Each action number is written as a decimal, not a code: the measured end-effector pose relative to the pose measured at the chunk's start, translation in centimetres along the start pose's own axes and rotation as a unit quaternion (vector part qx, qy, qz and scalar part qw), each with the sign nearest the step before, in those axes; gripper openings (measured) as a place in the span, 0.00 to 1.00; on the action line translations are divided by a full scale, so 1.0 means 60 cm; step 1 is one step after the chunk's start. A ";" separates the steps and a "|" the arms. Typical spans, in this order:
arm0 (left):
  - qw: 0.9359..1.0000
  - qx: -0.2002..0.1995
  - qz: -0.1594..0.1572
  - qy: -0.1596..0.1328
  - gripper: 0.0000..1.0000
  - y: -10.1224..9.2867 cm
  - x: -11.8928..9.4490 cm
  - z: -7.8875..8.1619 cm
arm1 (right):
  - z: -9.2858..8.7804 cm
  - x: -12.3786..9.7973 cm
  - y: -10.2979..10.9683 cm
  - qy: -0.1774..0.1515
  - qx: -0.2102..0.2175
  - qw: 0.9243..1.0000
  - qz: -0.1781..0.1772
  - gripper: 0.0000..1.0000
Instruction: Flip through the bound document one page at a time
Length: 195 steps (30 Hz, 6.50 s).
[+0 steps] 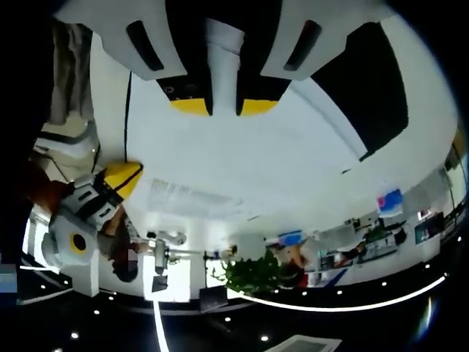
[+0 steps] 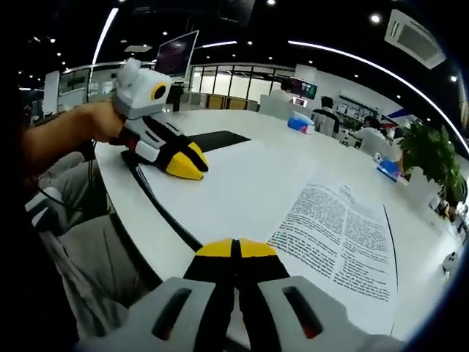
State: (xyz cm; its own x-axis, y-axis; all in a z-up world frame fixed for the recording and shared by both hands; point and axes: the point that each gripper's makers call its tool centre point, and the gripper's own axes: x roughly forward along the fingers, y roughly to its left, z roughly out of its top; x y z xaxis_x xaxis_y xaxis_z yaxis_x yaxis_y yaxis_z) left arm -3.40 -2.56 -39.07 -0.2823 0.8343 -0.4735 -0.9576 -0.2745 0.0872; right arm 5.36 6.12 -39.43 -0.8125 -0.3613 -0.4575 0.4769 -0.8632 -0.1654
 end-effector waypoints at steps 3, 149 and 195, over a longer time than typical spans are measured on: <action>1.000 -0.004 0.015 -0.018 0.22 0.014 -0.021 0.030 | 0.000 0.000 0.002 -0.002 0.000 1.000 -0.002 0.01; 0.985 0.062 -0.155 0.037 0.34 -0.277 0.092 0.121 | -0.129 -0.290 -0.183 -0.091 0.146 0.985 0.023 0.51; 0.979 0.095 -0.162 0.074 0.37 -0.259 0.211 0.125 | -0.162 -0.287 -0.210 -0.092 0.192 0.977 -0.002 0.43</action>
State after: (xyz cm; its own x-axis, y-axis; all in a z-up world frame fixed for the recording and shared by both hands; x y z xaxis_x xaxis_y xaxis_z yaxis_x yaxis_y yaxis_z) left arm 7.48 15.86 -39.82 0.0363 0.7803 -0.6244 -0.9930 0.0984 0.0652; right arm 16.62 26.64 -37.95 -0.8771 -0.3847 -0.2876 0.3414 -0.9205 0.1902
